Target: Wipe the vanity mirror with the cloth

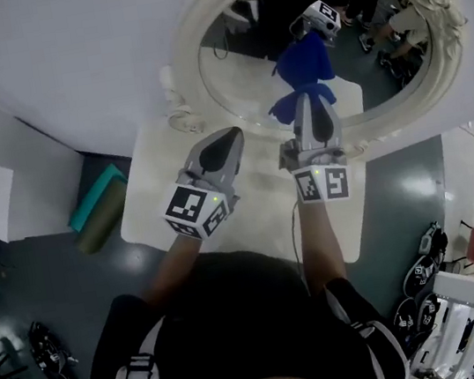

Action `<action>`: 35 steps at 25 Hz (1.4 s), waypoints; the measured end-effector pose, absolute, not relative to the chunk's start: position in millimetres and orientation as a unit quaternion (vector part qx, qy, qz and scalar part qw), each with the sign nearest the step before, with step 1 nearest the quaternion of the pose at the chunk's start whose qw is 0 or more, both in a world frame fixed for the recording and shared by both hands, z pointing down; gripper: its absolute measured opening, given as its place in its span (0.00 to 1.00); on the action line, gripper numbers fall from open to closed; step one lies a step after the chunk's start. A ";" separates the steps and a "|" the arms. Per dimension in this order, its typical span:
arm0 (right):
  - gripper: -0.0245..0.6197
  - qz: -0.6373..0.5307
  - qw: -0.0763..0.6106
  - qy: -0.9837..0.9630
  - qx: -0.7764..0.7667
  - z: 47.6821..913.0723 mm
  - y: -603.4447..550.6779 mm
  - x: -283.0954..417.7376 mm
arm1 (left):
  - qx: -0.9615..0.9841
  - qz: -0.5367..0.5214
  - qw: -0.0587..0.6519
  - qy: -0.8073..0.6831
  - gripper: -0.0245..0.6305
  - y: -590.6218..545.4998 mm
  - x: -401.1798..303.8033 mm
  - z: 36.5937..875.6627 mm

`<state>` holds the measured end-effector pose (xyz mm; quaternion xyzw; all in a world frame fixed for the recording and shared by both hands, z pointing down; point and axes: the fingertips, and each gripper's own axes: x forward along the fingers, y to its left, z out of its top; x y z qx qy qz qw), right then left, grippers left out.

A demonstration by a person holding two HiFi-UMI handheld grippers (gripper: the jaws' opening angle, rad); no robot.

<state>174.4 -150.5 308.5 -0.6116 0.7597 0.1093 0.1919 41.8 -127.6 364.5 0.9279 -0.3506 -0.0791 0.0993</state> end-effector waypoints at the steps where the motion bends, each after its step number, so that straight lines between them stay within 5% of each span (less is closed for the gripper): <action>1: 0.10 0.111 0.193 0.750 -0.623 307.6 -141.9 194.6 | 0.933 -0.077 0.096 -0.339 0.05 -124.1 61.4 361.3; 17: 0.10 0.101 0.190 0.653 -0.727 326.6 -164.8 283.6 | 0.965 -0.073 0.080 -0.239 0.05 -178.3 128.7 355.5; 35: 0.10 0.093 0.232 0.667 -0.702 307.4 -217.8 305.9 | 0.955 -0.052 0.092 -0.276 0.05 -228.6 138.0 357.3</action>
